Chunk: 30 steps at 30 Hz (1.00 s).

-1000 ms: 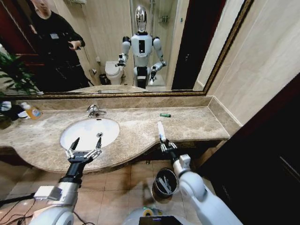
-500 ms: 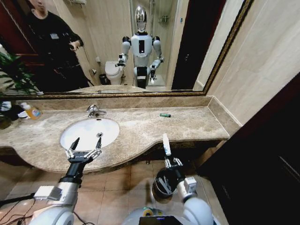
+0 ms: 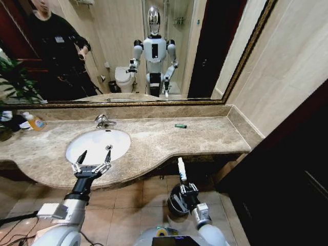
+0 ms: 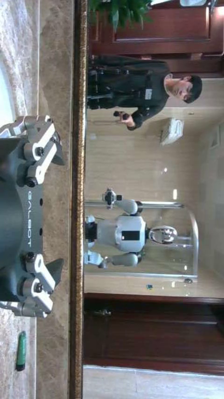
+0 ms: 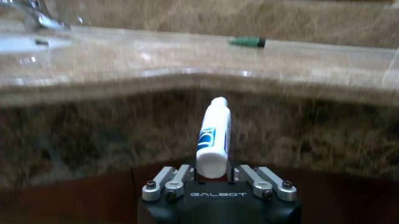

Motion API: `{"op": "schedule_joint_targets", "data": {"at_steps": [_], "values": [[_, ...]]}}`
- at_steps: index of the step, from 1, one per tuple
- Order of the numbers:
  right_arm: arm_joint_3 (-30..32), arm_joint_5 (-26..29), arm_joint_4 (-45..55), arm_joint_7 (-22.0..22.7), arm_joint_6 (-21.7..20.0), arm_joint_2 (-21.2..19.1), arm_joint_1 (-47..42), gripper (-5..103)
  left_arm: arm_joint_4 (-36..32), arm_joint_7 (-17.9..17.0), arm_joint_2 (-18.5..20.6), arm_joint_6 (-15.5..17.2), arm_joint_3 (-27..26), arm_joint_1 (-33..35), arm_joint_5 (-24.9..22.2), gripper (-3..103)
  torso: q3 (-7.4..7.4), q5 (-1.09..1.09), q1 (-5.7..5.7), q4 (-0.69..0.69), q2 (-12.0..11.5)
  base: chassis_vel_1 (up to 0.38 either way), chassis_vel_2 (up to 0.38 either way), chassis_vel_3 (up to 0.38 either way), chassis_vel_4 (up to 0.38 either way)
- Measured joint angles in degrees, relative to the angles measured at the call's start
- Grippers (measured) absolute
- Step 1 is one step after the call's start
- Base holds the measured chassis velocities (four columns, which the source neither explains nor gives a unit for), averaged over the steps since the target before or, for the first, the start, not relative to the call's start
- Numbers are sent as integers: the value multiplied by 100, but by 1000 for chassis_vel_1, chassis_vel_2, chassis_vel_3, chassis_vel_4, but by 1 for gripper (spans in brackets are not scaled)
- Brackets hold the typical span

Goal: Pick up the trash from the sink and place it in the trash bin.

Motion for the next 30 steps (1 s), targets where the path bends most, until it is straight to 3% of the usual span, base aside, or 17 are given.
{"op": "schedule_joint_targets", "data": {"at_steps": [12,30], "values": [[-50,473,-907,-265,-211,340,296,28,0,0,0,0,0,0,0,100,0,0,0,0,0,0,0,0,0],[2,561,-2561,-309,355,593,805,28,0,0,0,0,0,0,0,100,0,0,0,0,0,0,0,0,0]]}}
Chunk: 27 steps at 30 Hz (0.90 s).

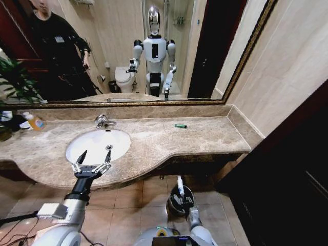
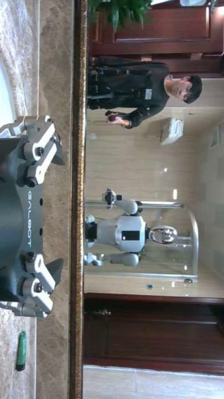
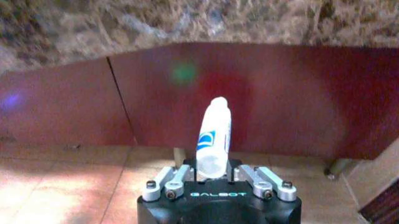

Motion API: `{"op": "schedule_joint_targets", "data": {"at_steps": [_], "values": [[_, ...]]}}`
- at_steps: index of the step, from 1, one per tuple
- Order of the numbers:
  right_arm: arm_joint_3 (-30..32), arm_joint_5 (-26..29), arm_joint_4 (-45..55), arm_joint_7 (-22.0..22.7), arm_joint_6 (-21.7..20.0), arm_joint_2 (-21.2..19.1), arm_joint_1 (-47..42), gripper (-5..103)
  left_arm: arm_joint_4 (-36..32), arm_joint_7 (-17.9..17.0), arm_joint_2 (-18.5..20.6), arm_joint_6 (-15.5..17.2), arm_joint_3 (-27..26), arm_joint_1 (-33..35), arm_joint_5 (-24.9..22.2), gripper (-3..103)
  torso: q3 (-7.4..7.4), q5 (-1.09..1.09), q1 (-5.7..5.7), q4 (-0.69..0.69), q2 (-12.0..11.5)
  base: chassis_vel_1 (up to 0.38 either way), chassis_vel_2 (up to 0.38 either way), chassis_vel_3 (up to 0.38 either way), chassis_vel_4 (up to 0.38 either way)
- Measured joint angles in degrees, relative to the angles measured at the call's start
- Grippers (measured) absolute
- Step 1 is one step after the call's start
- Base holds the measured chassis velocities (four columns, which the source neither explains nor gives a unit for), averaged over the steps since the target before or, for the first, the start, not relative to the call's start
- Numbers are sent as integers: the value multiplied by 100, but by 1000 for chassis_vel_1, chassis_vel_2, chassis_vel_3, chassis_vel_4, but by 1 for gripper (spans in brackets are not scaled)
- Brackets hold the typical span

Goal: Pick up the trash from the sink and place it in the trash bin.

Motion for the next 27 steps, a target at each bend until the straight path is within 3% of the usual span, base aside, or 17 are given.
{"op": "schedule_joint_targets", "data": {"at_steps": [5,9,11,12,14,17,20,22,24,27], "values": [[-17,2,-435,75,323,9,117,26,0,0,0,0,0,0,0,100,0,0,0,0,0,0,0,0,0],[-21,4,-635,239,382,107,187,41,0,0,0,0,0,0,0,100,0,0,0,0,0,0,0,0,0],[-26,3,-697,307,409,137,211,41,0,0,0,0,0,0,0,100,0,0,0,0,0,0,0,0,0],[-30,1,-751,359,440,160,233,53,0,0,0,0,0,0,0,100,0,0,0,0,0,0,0,0,0],[-37,-2,-785,382,475,168,238,64,0,0,0,0,0,0,0,100,0,0,0,0,0,0,0,0,0],[-45,-5,-795,385,497,165,230,69,0,0,0,0,0,0,0,100,0,0,0,0,0,0,0,0,0],[-48,-5,-795,385,522,138,216,86,0,0,0,0,0,0,0,100,0,0,0,0,0,0,0,0,0],[-49,-6,-796,385,527,130,209,86,0,0,0,0,0,0,0,100,0,0,0,0,0,0,0,0,0],[-51,-5,-789,385,538,115,194,96,0,0,0,0,0,0,0,100,0,0,0,0,0,0,0,0,0],[-53,-4,-783,383,538,113,189,100,0,0,0,0,0,0,0,100,0,0,0,0,0,0,0,0,0]]}}
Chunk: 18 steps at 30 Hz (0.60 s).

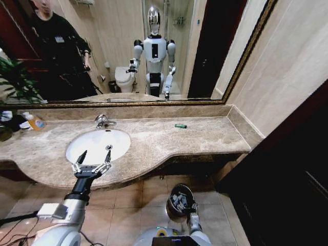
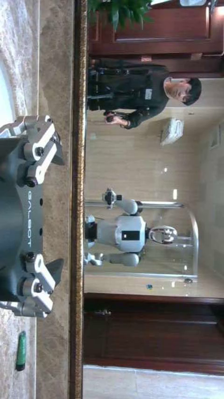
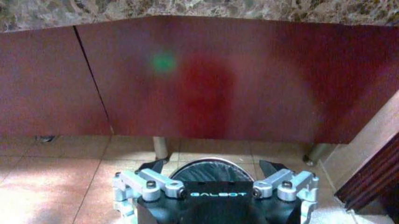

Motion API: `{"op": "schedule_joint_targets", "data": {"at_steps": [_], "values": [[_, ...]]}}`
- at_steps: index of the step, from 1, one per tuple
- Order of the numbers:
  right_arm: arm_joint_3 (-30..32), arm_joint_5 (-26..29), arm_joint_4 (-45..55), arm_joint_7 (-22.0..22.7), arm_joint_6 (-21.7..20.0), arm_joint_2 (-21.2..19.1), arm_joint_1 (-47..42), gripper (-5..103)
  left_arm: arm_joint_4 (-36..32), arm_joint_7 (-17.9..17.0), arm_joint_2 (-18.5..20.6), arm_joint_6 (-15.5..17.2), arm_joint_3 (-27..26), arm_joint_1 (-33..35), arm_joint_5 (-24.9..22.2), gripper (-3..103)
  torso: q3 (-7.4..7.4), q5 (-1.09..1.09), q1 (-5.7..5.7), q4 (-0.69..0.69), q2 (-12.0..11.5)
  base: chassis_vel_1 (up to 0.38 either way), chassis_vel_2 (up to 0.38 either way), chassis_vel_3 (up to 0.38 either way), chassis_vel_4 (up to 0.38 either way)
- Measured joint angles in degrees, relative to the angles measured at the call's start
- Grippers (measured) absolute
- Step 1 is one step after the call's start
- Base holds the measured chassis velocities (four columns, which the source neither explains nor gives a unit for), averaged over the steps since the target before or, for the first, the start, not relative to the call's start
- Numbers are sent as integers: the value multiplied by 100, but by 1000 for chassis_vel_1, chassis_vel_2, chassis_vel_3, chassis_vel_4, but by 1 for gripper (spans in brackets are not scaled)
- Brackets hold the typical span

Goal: Pick up the trash from the sink and place it in the trash bin.

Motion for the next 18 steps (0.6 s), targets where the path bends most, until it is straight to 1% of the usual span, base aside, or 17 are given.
{"op": "schedule_joint_targets", "data": {"at_steps": [11,18], "values": [[-4,3,81,-9,0,2,-37,100,0,0,0,0,0,0,0,100,0,0,0,0,0,0,0,0,0],[10,99,518,13,0,-192,-202,100,0,0,0,0,0,0,0,100,0,1,0,0,0,0,0,0,0]]}}
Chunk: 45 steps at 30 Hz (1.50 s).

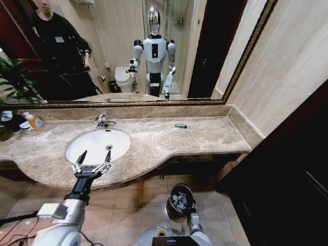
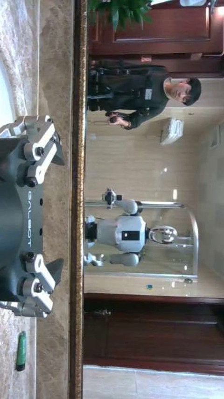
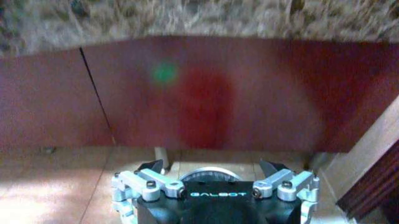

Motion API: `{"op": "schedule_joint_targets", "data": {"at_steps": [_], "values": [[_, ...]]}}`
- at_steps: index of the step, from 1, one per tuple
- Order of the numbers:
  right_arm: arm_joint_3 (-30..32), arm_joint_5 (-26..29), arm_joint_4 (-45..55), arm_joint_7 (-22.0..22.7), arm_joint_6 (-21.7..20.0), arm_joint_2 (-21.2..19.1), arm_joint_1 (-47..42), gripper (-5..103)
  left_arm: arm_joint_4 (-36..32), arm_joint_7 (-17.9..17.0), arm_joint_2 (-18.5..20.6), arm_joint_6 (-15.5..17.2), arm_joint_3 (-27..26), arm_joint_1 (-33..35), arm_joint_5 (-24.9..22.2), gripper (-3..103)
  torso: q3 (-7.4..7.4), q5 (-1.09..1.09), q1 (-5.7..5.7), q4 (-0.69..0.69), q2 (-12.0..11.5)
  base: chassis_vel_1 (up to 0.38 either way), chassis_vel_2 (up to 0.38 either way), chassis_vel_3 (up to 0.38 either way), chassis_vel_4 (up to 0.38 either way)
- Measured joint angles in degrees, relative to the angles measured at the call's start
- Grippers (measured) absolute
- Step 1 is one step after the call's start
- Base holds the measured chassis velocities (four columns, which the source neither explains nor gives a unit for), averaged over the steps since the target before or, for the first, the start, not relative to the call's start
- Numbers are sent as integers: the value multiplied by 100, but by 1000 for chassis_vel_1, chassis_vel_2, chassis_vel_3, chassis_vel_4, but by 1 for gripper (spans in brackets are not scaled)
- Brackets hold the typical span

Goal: Pick up the trash from the sink and place it in the trash bin.

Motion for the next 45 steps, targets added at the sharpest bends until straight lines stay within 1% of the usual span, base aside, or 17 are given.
{"op": "schedule_joint_targets", "data": {"at_steps": [5,13,16,17,19,21,23,24,27,28,31,32,35,40,43,44,45], "values": [[30,13,871,125,-14,-238,-329,100,0,0,0,0,0,0,0,100,0,1,0,0,0,0,0,0,0],[162,-400,1995,344,-18,-447,-544,100,0,0,0,0,0,0,0,100,0,-1,0,0,0,0,0,0,0],[176,-588,2429,388,-200,-428,-459,100,0,0,0,0,0,0,0,100,0,0,0,0,0,0,0,0,0],[180,-599,2759,370,-424,-408,-386,100,0,0,0,0,0,0,0,100,0,0,0,0,0,0,0,0,0],[168,-516,3133,339,-729,-428,-267,100,0,0,0,0,0,0,0,100,0,-1,0,-1,0,0,0,0,0],[156,-459,3239,334,-823,-457,-210,100,0,0,0,0,0,0,0,100,0,0,0,-1,0,0,0,0,0],[103,-193,3585,284,-1224,-682,113,100,0,0,0,0,0,0,0,100,0,0,0,0,0,0,0,0,0],[103,-193,3585,284,-1224,-682,113,100,0,0,0,0,0,0,0,100,0,0,0,0,0,0,0,0,0],[92,34,3543,-191,-1425,-1177,729,100,0,0,0,0,0,0,0,100,0,0,0,0,0,0,0,0,0],[92,34,3543,-191,-1425,-1177,729,100,0,0,0,0,0,0,0,100,0,0,0,0,0,0,0,0,0],[99,683,3192,-715,-1490,-1654,1489,100,0,0,0,0,0,0,0,100,1,1,0,0,0,0,0,0,0],[99,683,3192,-715,-1490,-1654,1489,100,0,0,0,0,0,0,0,100,1,1,0,0,0,0,0,0,0],[135,1626,2815,-1288,-1669,-2086,2285,100,0,1,0,0,0,0,0,100,1,1,0,1,0,0,0,0,0],[113,2092,2269,-1746,-1719,-2384,2974,100,0,3,0,0,1,0,0,100,1,1,0,-1,0,0,0,0,0],[-35,2281,1411,-2428,-1773,-2484,3843,100,0,0,0,0,0,0,0,100,1,2,0,-1,0,0,0,0,0],[-89,2319,944,-2882,-1711,-2461,4269,100,0,-1,0,0,0,0,0,100,1,1,1,0,0,0,0,0,0],[-89,2319,944,-2882,-1711,-2461,4269,100,0,-1,0,0,0,0,0,100,1,1,1,0,0,0,0,0,0]]}}
